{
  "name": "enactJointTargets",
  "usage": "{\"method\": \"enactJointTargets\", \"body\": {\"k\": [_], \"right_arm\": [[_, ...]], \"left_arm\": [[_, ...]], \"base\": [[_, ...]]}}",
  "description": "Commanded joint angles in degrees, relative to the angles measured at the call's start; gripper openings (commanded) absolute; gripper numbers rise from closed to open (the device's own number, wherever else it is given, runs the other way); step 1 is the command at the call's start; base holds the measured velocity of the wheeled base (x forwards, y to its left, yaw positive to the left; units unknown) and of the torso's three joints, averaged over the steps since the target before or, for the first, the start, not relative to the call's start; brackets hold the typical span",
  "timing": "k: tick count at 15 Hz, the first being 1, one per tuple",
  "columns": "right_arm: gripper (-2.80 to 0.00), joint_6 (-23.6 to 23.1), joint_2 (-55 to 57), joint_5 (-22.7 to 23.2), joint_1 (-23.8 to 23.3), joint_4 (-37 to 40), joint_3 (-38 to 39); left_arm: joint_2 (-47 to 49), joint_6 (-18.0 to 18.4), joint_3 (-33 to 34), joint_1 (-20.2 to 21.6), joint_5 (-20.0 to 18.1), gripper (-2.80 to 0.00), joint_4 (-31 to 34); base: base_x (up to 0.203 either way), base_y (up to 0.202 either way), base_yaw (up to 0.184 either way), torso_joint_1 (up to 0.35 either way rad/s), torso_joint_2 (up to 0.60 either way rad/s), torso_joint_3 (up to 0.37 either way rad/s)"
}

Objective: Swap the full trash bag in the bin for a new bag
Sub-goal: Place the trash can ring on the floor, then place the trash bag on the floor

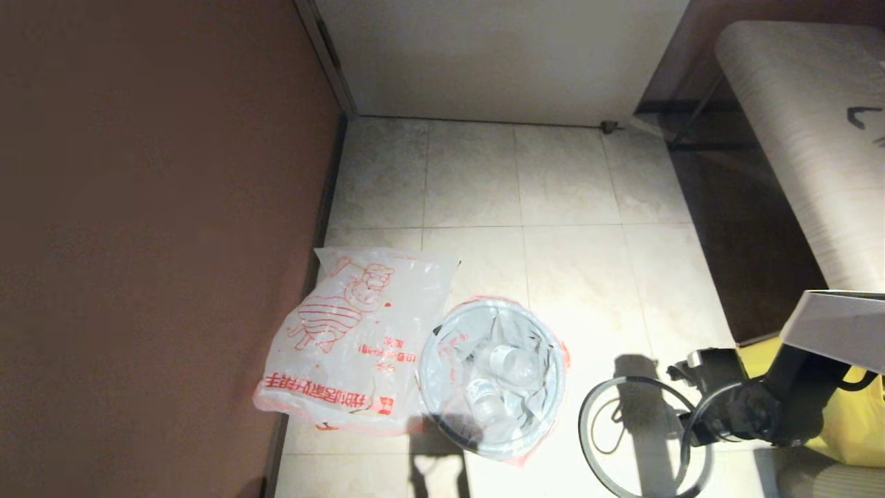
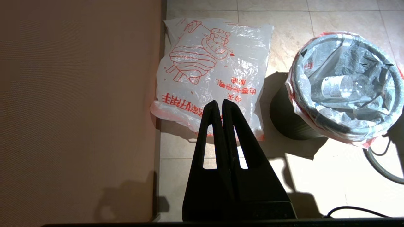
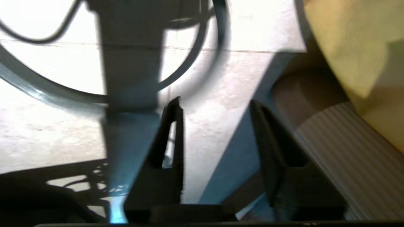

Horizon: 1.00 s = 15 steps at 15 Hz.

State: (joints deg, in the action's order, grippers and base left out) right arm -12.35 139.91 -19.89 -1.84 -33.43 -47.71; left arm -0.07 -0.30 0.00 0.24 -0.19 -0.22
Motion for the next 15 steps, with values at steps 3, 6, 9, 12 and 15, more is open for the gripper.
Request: {"method": "enactJointTargets", "body": {"k": [3, 6, 9, 12, 15], "right_arm": [[0.00, 0.03, -4.84, -1.66, 1.55, -0.61, 3.27], [-2.80, 0.30, -13.02, 7.19, 1.76, -1.31, 7.88], [-2.80, 0.69, -18.11, 16.78, 1.87, -1.63, 10.68], [-2.80, 3.57, -17.06, 20.99, 6.87, -13.39, 14.69], [-2.80, 4.53, -17.28, 24.28, 9.12, -23.06, 16.63]], "left_arm": [[-0.01, -0.05, 0.00, 0.02, -0.03, -2.80, -0.04], [-0.01, 0.04, 0.00, 0.02, 0.01, -2.80, -0.04], [-0.01, -0.05, 0.00, 0.02, 0.01, -2.80, -0.04], [-0.01, 0.04, 0.00, 0.02, -0.08, -2.80, -0.04], [-0.01, -0.05, 0.00, 0.02, 0.01, -2.80, -0.04]], "base": [[0.000, 0.000, 0.000, 0.000, 0.00, 0.000], [0.000, 0.000, 0.000, 0.000, 0.00, 0.000], [0.000, 0.000, 0.000, 0.000, 0.00, 0.000], [0.000, 0.000, 0.000, 0.000, 0.00, 0.000], [0.000, 0.000, 0.000, 0.000, 0.00, 0.000]]}}
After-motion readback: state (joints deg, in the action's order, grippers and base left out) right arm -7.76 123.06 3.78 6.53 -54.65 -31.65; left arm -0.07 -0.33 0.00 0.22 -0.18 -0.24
